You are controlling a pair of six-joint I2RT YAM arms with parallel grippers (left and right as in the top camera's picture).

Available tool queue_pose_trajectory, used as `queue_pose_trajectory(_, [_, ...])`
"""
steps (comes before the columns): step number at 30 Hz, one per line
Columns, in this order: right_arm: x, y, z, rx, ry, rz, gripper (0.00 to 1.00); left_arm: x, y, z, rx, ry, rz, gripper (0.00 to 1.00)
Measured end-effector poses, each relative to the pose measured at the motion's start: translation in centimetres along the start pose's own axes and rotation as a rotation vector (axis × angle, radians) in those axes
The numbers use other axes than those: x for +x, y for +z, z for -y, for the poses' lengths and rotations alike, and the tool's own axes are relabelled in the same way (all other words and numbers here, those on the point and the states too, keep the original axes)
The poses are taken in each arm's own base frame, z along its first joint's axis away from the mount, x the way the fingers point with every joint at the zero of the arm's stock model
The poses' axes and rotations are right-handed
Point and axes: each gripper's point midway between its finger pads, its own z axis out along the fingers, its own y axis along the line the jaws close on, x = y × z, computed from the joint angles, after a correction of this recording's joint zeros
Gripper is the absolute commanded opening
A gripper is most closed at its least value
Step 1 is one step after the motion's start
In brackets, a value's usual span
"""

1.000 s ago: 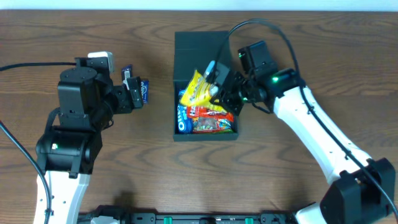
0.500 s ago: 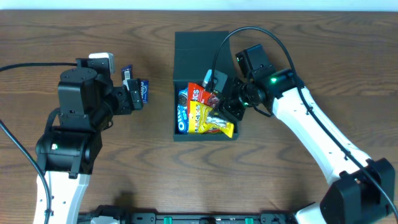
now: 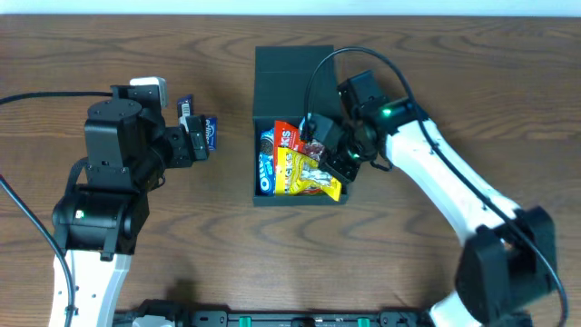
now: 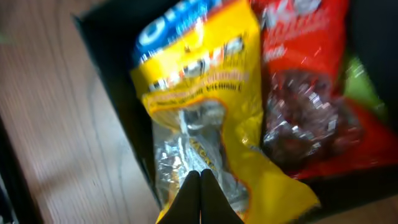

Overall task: Pack container
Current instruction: 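Press the yellow bag down into the box with the right gripper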

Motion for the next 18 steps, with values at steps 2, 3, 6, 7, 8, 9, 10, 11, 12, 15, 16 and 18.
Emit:
queue_pose_trajectory(2, [0.7,1.1,0.2,-0.019,0.022,-0.037,0.02,0.0,0.0,0.0,0.000,0.000,0.000,0.95])
queue_pose_trajectory(3, [1.0,1.6,0.2,-0.029,0.032,-0.052,0.02,0.0,0.0,0.0,0.000,0.000,0.000,0.95])
queue_pose_trajectory(6, [1.9,3.2,0.4,-0.058,0.059,-0.096,0.02,0.1,0.0,0.0,0.000,0.000,-0.002,0.95])
queue_pose_trajectory(7, [2.2,3.5,0.5,-0.064,0.064,-0.105,0.02,0.1,0.0,0.0,-0.001,0.000,-0.004,0.95])
queue_pose_trajectory(8, [2.4,3.9,0.6,-0.066,0.072,-0.116,0.01,0.1,0.0,0.0,-0.001,0.000,-0.006,0.95])
queue_pose_trajectory(9, [2.6,4.1,0.7,-0.065,0.079,-0.125,0.01,0.2,0.0,0.0,-0.002,0.000,-0.008,0.95])
queue_pose_trajectory(10, [2.7,4.3,0.9,-0.059,0.089,-0.133,0.02,0.2,0.0,0.0,-0.002,0.000,-0.009,0.95])
queue_pose_trajectory(11, [2.9,4.5,1.1,-0.050,0.098,-0.143,0.02,0.2,0.0,0.0,-0.002,0.000,-0.010,0.95])
queue_pose_trajectory(12, [3.0,4.6,1.3,-0.040,0.104,-0.150,0.01,0.3,0.0,-0.1,-0.002,0.000,-0.010,0.95])
queue_pose_trajectory(15, [3.3,4.6,1.9,-0.010,0.113,-0.165,0.02,0.3,0.0,-0.1,-0.002,-0.001,-0.011,0.95])
queue_pose_trajectory(16, [3.3,4.6,2.0,-0.004,0.114,-0.168,0.02,0.3,0.0,-0.1,-0.002,-0.001,-0.011,0.95])
queue_pose_trajectory(18, [3.4,4.6,2.0,0.000,0.119,-0.172,0.01,0.3,0.0,-0.1,-0.002,-0.001,-0.012,0.95])
